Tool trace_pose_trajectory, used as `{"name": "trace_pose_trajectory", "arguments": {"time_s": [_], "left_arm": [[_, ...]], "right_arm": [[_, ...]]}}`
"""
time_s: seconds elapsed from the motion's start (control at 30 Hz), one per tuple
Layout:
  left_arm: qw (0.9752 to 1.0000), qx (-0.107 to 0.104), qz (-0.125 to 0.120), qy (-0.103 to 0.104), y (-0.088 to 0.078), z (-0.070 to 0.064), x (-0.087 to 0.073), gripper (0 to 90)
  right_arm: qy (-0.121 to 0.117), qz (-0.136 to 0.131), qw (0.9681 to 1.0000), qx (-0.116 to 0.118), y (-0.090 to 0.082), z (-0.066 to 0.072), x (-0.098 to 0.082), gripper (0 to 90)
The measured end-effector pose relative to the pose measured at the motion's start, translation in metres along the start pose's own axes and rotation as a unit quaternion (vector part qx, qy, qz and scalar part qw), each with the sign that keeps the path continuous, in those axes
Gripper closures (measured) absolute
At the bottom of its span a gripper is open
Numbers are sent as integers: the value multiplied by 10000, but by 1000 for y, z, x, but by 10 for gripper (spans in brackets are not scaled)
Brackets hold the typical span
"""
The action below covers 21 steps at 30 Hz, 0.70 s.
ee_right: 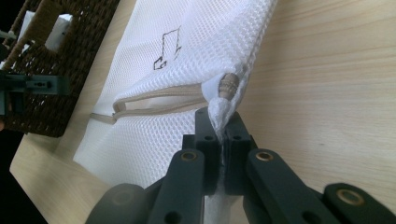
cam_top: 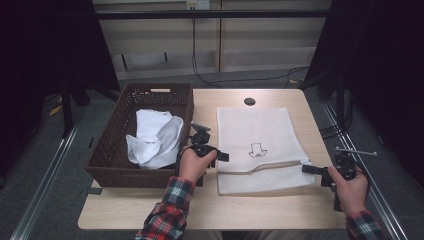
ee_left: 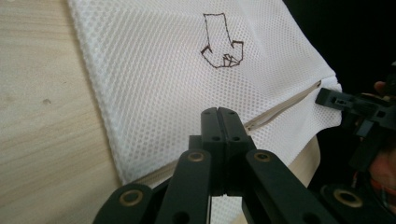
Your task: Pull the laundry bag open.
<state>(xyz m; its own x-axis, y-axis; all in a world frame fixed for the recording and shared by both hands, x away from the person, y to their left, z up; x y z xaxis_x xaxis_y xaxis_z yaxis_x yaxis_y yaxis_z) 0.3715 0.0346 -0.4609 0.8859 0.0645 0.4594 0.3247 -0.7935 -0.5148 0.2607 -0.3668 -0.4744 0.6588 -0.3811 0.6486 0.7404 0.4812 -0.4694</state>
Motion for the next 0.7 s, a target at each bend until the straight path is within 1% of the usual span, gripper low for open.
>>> {"name": "trace_pose_trajectory", "arguments": {"time_s": [0.03, 0.07, 0.13, 0.17, 0.2, 0.23, 0.27, 0.3, 0.33, 0.37, 0.43, 0.47, 0.5, 0.53, 0.6, 0.63, 0.67, 0.7], "left_arm": [[10000, -37, 41, 14, 0, 0, 0, 900], [9999, -83, 61, -56, 2, -2, -2, 900], [9997, -209, 124, 9, 10, -6, -5, 900], [9996, -229, 140, -32, 13, -8, -6, 880], [9995, -259, 173, -2, 17, -10, -8, 839], [9994, -265, 219, -59, 22, -13, -11, 793], [9992, -278, 297, -38, 26, -14, -13, 779], [9991, -242, 353, -25, 29, -15, -14, 780], [9990, -168, 423, -42, 34, -15, -17, 778], [9987, -100, 497, -66, 37, -15, -18, 757], [9985, 81, 533, -2, 41, -13, -20, 754], [9981, 141, 592, -33, 42, -11, -22, 754], [9975, 152, 690, -84, 43, -10, -24, 751], [9974, 134, 710, -76, 44, -9, -25, 733], [9970, 127, 742, -155, 48, -9, -28, 730], [9970, 100, 758, -154, 49, -9, -29, 723], [9968, 167, 777, -130, 52, -9, -31, 714], [9967, 179, 777, -129, 54, -8, -33, 710]], "right_arm": [[73, -19, 10000, 62, 0, -1, 0, 877], [136, 5, 9998, 136, 0, 1, -1, 877], [7, 68, 9999, 154, 4, 7, -2, 877], [-49, 98, 9998, 182, 7, 10, -3, 877], [-103, 127, 9998, 142, 8, 12, -4, 877], [-149, 161, 9997, 122, 10, 13, -5, 877], [-186, 196, 9995, 136, 11, 14, -6, 877], [-158, 213, 9996, 129, 13, 15, -6, 876], [-186, 222, 9995, 129, 13, 14, -7, 876], [-188, 229, 9995, 126, 13, 14, -7, 876], [-186, 213, 9995, 115, 13, 14, -7, 876], [-180, 217, 9995, 124, 13, 14, -7, 876], [-190, 218, 9995, 123, 12, 13, -7, 876], [-182, 243, 9995, 115, 12, 13, -8, 876], [-187, 246, 9995, 95, 13, 12, -8, 876], [-193, 258, 9994, 93, 13, 12, -8, 876], [-202, 255, 9994, 98, 13, 13, -8, 876], [-207, 264, 9994, 85, 13, 13, -9, 876]]}}
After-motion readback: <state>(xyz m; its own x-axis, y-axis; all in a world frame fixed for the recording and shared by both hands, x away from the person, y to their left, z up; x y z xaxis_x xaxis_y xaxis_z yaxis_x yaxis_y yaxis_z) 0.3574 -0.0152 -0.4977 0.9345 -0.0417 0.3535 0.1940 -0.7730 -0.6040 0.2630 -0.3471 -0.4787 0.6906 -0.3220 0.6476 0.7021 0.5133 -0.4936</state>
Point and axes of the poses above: each handheld gripper's, and its own axes: y roughly forward along the jaws, x roughly out of its top, z roughly to its left, the point moved 1 cm from there along y, roughly forward along the jaws, and after that the axes turned 14 degrees about -z, right-handed, at the moved point
